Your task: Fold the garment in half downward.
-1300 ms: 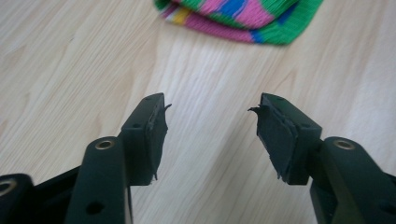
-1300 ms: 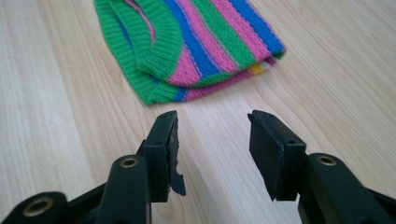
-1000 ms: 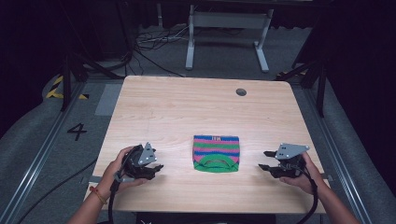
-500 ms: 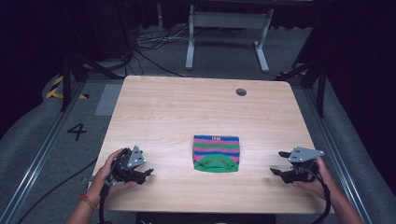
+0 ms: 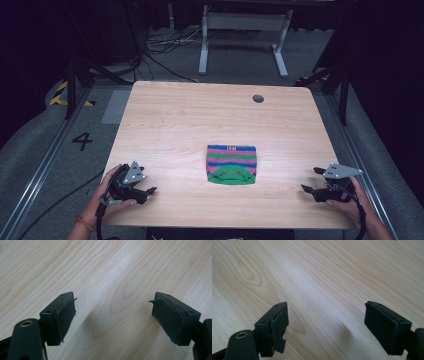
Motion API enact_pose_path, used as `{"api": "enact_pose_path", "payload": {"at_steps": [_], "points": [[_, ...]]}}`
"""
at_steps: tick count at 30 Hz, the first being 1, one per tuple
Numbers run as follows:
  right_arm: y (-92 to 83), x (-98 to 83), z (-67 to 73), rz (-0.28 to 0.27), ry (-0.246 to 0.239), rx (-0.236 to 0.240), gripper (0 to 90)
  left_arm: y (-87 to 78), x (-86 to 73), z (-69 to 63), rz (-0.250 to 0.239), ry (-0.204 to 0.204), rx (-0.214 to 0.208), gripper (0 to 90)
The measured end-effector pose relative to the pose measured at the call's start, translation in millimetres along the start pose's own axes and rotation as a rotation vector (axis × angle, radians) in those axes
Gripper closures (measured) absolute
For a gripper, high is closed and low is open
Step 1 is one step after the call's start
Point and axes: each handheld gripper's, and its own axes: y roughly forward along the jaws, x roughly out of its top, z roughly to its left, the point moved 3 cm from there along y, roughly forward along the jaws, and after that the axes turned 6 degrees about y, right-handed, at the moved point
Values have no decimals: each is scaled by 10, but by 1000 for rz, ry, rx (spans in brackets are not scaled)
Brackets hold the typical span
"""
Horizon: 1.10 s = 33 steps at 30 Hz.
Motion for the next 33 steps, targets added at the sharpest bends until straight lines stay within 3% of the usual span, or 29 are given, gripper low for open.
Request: {"api": "enact_pose_path", "payload": {"at_steps": [7, 9, 12, 14, 16, 33], "points": [[-20, -124, -43, 3, 44, -1, 196, -46, -138, 28, -12, -65, 2, 184], [-45, -201, -73, -11, 93, 10, 194, -59, -181, 44, -24, -89, 4, 179], [-58, -240, -90, -22, 115, 24, 192, -71, -222, 60, -32, -105, 8, 173], [-57, -269, -111, -35, 146, 41, 190, -68, -270, 65, -58, -146, -8, 172], [-58, -271, -113, -35, 147, 43, 187, -70, -299, 74, -60, -192, -14, 169], [-54, -274, -113, -31, 156, 22, 165, -75, -302, 66, -47, -223, 27, 149]]}}
